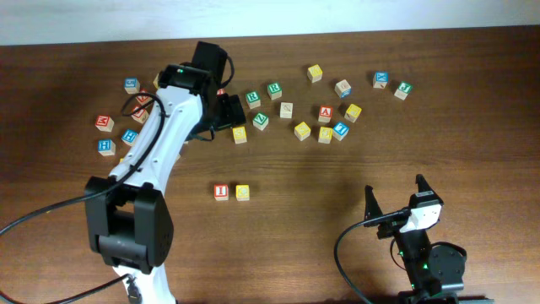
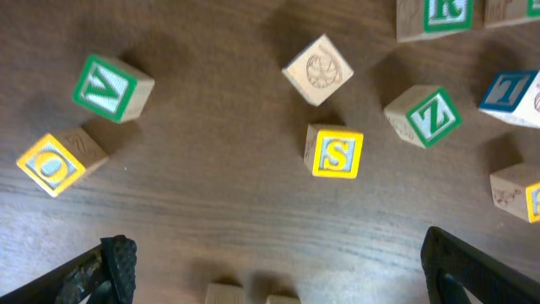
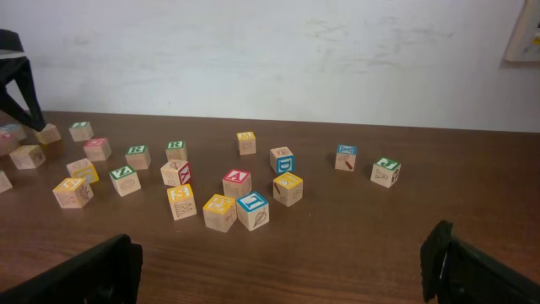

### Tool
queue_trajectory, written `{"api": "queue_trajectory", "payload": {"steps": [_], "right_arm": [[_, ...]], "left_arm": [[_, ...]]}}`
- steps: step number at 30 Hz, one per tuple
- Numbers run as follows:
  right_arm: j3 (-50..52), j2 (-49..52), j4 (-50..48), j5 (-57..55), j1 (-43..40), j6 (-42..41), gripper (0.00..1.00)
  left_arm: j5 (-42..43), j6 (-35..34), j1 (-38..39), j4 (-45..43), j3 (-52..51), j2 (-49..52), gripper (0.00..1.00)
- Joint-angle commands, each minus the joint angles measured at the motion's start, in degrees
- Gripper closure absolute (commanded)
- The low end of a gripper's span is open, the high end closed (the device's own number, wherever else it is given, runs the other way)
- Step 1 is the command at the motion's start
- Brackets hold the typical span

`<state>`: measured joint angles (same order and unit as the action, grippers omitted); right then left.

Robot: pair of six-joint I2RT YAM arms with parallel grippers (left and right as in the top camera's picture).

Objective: Spell out ICRA
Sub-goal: 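Open the left gripper and lift it back toward the block pile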

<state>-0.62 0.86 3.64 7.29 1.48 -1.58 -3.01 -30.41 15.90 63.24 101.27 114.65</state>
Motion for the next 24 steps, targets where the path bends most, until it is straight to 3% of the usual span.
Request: {"api": "queue_trajectory", "payload": {"steps": [1,5,9,11,15,24], "right_arm": [[0.3,-0.4,0.4,-0.4,0.0,-0.6,0.02],[0.3,-0.4,0.4,-0.4,0.0,-0.6,0.02],[0.3,-0.4,0.4,-0.4,0.0,-0.6,0.02],[0.3,-0.4,0.4,-0.4,0.0,-0.6,0.02],[0.3,-0.4,0.4,-0.4,0.0,-0.6,0.02],[0.3,-0.4,0.4,-0.4,0.0,-0.6,0.02]], "left_arm": [[-5.5,0.9,0.6,-1.5,-0.2,-1.0,0.01],[-18.9,0.9,-0.1,-3.2,-0.2,-1.0,0.01],[-17.6,0.9,-4.5,-2.1,-0.2,-1.0,0.01],[-12.4,0.9,-6.6,-0.6,-0.2,-1.0,0.01],[-12.4,0.9,-10.9,2.8,-0.3,-1.0,0.01],[-7.0,0.9,-25.7,11.1,-0.3,-1.0,0.01]]}}
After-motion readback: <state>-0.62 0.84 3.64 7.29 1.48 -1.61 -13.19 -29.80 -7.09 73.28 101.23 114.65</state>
